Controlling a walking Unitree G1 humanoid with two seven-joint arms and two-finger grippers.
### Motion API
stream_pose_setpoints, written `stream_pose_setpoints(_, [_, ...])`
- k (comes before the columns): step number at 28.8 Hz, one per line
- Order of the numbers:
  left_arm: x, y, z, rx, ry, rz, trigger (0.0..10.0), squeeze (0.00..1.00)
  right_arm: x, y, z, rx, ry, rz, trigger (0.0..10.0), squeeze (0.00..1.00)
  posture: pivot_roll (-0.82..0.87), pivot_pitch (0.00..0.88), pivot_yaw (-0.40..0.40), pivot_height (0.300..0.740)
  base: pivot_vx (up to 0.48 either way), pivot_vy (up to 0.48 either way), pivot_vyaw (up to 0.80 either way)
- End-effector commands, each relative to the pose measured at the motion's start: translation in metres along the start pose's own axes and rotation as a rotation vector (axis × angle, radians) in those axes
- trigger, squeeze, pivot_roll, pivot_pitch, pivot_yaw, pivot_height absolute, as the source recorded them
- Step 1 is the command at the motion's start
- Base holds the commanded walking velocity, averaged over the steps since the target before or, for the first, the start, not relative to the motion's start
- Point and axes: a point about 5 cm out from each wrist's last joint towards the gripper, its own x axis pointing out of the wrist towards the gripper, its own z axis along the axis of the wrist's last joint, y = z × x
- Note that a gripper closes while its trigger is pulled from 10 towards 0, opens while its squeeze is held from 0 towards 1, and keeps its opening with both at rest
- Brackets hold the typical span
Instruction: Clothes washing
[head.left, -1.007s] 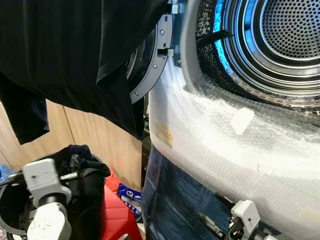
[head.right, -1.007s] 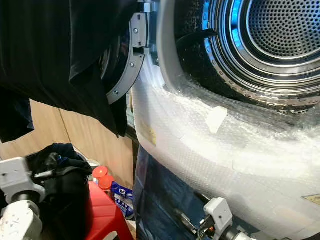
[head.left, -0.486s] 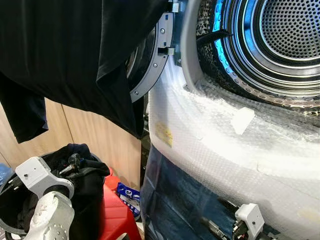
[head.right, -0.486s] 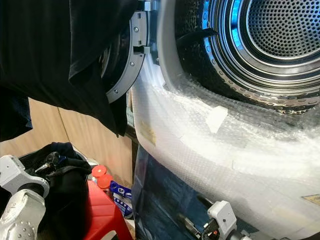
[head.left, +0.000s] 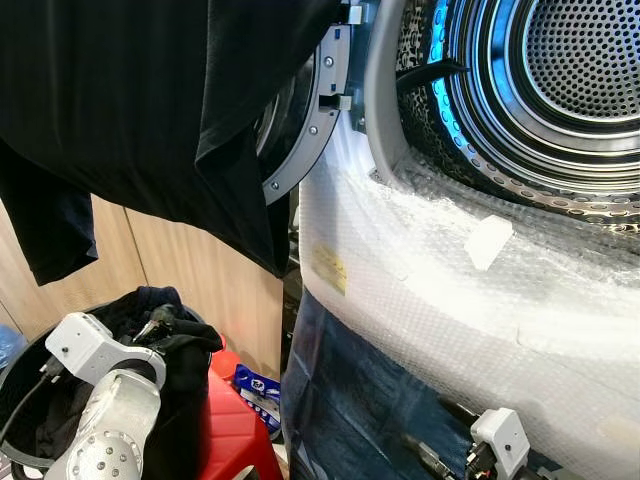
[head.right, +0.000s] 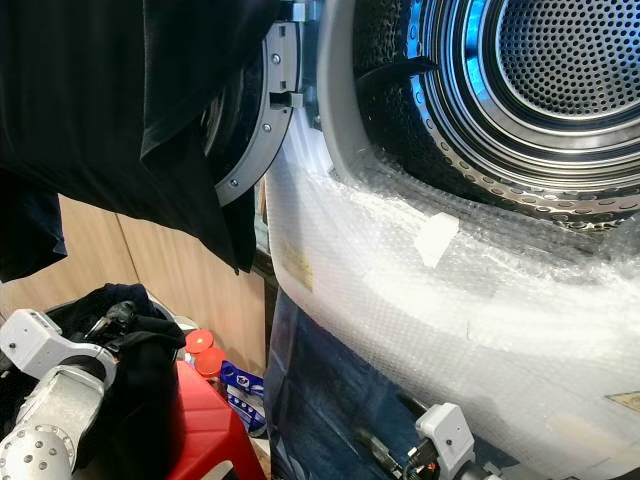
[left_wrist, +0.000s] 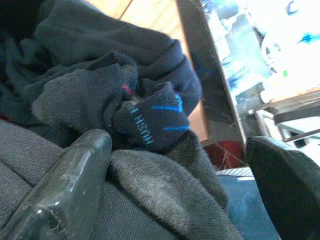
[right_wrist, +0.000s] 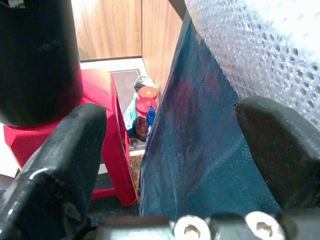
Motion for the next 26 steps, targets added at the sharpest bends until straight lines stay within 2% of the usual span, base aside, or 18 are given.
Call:
stream_pose_setpoints(1, [-0.004, -0.005, -0.004, -0.039, 0.025, 0.000, 10.0, 0.00, -0.002, -0.004, 0.004, -0.021, 0.000, -0.012, 10.0, 0.00, 0.03, 0.000, -0.052, 0.740, 0.000, 0.000, 0.00])
stream_pose_setpoints(8, [-0.007, -0.002, -0.007, -0.031, 0.050, 0.051, 10.0, 0.00, -0.004, -0.004, 0.001, -0.026, 0.014, -0.017, 10.0, 0.00, 0.03, 0.000, -0.051, 0.740, 0.000, 0.000, 0.00])
stream_pose_setpoints(14, [-0.006, 0.011, 0.000, 0.138, 0.032, 0.149, 10.0, 0.00, -0.004, -0.004, 0.001, -0.031, 0.019, -0.019, 10.0, 0.00, 0.04, 0.000, -0.052, 0.740, 0.000, 0.000, 0.00])
stream_pose_setpoints(18, [-0.003, 0.015, 0.004, 0.251, 0.062, 0.163, 10.0, 0.00, -0.004, -0.004, 0.001, -0.033, 0.019, -0.020, 10.0, 0.00, 0.04, 0.000, -0.052, 0.740, 0.000, 0.000, 0.00])
stream_pose_setpoints(22, [0.000, 0.022, 0.013, 0.311, 0.045, 0.199, 10.0, 0.00, -0.004, -0.004, 0.001, -0.033, 0.020, -0.021, 10.0, 0.00, 0.04, 0.000, -0.054, 0.740, 0.000, 0.000, 0.00])
stream_pose_setpoints(26, [0.004, 0.021, 0.027, 0.344, 0.030, 0.170, 10.0, 0.00, -0.004, -0.004, 0.001, -0.035, 0.022, -0.020, 10.0, 0.00, 0.04, 0.000, -0.056, 0.740, 0.000, 0.000, 0.00])
